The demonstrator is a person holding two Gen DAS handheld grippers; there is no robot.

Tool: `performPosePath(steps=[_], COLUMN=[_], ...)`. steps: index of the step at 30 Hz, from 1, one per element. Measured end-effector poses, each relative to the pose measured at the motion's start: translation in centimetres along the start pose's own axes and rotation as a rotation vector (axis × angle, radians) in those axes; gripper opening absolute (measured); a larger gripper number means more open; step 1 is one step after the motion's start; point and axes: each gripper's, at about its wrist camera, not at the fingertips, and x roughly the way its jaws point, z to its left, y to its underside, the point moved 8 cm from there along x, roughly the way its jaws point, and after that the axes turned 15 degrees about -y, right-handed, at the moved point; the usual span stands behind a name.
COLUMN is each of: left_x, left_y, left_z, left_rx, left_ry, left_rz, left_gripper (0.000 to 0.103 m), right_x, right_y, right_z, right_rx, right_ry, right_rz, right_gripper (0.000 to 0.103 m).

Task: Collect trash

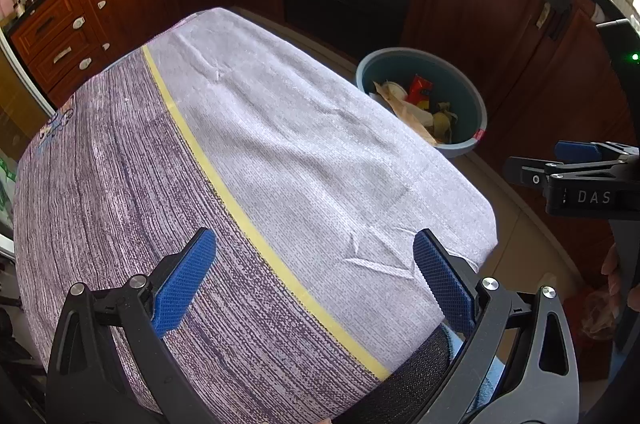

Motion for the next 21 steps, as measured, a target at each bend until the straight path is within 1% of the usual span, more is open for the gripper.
performPosePath(steps=[21], left_x=[0.68], left_y=[0.07], left_z=[0.37], left_rx=[-0.032], left_ry=[-0.003], left_rz=[0.008], left_gripper=[0.099], right_x=[0.61], right_y=[0.20], right_z=[0.06], right_rx=[-0.003], right_ry=[0.004], right_rz=[0.010], right_gripper=[0.096])
